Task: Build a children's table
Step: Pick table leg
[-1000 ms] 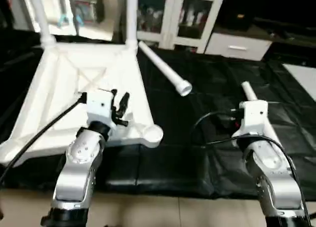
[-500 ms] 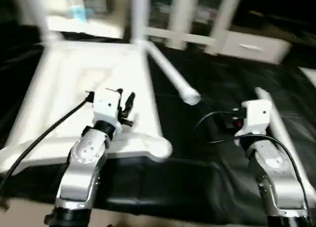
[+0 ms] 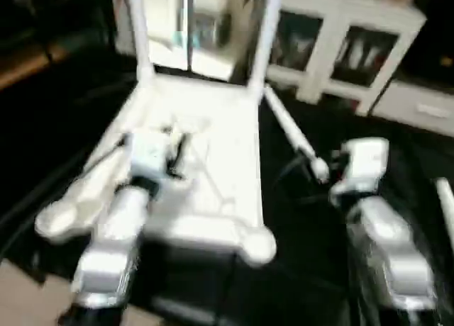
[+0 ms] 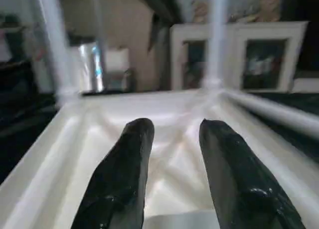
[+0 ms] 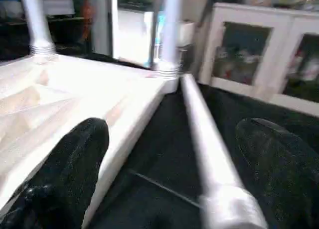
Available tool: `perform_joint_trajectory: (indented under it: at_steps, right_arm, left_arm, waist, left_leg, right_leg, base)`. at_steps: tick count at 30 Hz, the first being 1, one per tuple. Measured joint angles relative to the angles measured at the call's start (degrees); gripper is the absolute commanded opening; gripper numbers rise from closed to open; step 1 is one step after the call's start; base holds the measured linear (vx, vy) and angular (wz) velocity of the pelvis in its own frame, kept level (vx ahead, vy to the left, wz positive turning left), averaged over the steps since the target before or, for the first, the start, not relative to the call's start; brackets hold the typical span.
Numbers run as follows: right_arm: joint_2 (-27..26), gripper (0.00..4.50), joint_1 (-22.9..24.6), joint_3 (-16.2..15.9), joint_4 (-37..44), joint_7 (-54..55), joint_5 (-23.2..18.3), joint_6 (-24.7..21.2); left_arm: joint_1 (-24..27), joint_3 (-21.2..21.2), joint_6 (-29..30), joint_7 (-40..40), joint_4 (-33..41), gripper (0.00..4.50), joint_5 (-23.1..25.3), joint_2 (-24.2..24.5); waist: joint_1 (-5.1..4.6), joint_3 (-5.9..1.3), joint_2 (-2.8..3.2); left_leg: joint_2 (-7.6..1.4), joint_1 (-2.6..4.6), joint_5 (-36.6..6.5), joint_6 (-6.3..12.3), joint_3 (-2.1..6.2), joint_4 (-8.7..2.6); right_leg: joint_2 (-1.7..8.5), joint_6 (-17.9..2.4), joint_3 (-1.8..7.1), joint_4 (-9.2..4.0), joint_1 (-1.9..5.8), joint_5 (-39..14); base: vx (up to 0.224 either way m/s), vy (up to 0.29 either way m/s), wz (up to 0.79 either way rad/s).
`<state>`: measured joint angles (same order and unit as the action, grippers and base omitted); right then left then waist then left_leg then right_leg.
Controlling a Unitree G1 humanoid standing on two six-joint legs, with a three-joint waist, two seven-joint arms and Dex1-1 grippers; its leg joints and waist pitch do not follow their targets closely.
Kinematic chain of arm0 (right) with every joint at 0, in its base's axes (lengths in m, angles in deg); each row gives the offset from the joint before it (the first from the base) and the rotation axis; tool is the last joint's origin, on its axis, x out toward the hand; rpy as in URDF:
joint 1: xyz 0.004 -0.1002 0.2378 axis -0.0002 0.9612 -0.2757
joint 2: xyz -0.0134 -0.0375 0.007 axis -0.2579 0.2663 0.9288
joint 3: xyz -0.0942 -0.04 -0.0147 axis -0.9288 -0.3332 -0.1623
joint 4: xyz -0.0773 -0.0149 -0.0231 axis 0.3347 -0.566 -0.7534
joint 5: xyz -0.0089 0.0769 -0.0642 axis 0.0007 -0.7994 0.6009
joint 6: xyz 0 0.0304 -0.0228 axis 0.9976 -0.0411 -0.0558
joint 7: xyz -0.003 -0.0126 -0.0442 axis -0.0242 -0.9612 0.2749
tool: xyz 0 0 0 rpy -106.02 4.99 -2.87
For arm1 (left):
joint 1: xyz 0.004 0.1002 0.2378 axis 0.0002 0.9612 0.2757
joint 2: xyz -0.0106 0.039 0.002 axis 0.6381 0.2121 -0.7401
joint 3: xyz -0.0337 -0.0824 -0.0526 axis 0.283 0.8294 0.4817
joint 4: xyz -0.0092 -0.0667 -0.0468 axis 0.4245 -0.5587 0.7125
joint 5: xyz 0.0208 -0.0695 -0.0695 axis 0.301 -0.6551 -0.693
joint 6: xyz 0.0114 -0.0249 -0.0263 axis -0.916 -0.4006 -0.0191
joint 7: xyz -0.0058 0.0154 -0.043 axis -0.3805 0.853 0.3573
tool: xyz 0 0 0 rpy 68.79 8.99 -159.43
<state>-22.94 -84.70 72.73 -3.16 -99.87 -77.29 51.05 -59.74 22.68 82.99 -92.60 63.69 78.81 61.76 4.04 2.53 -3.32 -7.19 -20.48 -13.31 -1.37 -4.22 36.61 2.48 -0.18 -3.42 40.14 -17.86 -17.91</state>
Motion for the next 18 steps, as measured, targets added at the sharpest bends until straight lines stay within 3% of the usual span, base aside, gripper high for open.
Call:
perform_joint_trajectory:
  at_steps: [1,2,4,7,10,14,18]
  right_arm:
    - [0.25,4.50,-0.03,0.16,0.00,0.05,-0.03,-0.39]
    - [0.76,4.50,-0.16,0.58,-0.07,0.12,-0.01,-0.71]
    - [1.67,4.50,-1.01,1.64,-1.39,0.76,0.24,-2.01]
    - [1.88,4.50,-3.73,2.67,-4.32,1.16,0.10,-3.07]
    - [2.92,4.50,-12.00,2.48,-12.14,0.64,0.18,-4.67]
    - [3.56,4.50,-19.95,1.76,-22.12,-0.43,0.65,-4.38]
    - [3.50,4.50,-27.00,1.59,-35.24,-1.13,2.01,-2.08]
  left_arm:
    - [0.07,-0.23,0.18,-0.79,0.01,1.84,-0.06,0.66]
    - [0.04,-0.73,0.27,-1.84,0.05,1.84,-0.34,1.03]
    - [0.05,-2.38,0.36,-3.86,0.12,1.84,-0.66,1.52]
    - [0.21,-4.44,0.83,-6.49,0.12,1.84,-1.43,2.41]
    - [-0.45,-4.11,1.83,-9.22,0.11,1.84,-2.33,5.01]
    - [-0.63,-3.44,3.31,-11.11,0.26,1.84,-3.91,5.94]
    - [-1.03,-3.18,5.60,-13.73,1.06,1.84,-6.38,6.62]
  waist:
    - [-0.06,-0.24,-0.57]
    - [-0.60,-0.57,-1.42]
    - [-1.02,-0.47,-1.77]
    - [-1.90,-0.30,-1.84]
    - [-2.72,0.05,-1.70]
    - [-2.36,0.40,-1.82]
    - [-2.14,0.50,-1.76]
  left_leg:
    - [0.81,-0.09,-0.01,0.01,0.27,0.03]
    - [1.87,-0.65,-0.02,-0.02,0.32,0.26]
    - [1.99,-1.06,0.31,-0.31,0.02,-0.14]
    - [1.00,-1.46,0.55,-0.59,-0.55,-0.44]
    - [0.43,-1.25,0.94,-0.95,-1.40,-0.36]
    - [-0.80,-0.88,1.03,-1.11,-2.86,-0.36]
    - [-0.91,-1.06,1.19,-1.37,-3.02,-0.40]
  right_leg:
    - [0.78,1.83,1.10,-0.74,-1.51,1.43]
    - [2.00,3.05,2.69,-2.19,-3.15,2.57]
    - [2.15,3.05,2.94,-2.20,-3.61,3.09]
    - [1.78,2.13,2.53,-3.39,-3.58,4.11]
    - [1.87,1.45,2.37,-3.59,-3.44,4.95]
    - [1.93,1.59,2.09,-3.82,-3.12,5.01]
    - [1.99,1.50,2.00,-3.92,-3.25,5.08]
  base:
    - [0.000,0.000,0.00]
    - [-0.104,0.058,-0.19]
    - [-0.088,0.023,-0.05]
    - [-0.068,0.003,-0.03]
    - [-0.108,0.017,-0.04]
    - [-0.091,-0.005,0.02]
    - [-0.027,0.001,-0.01]
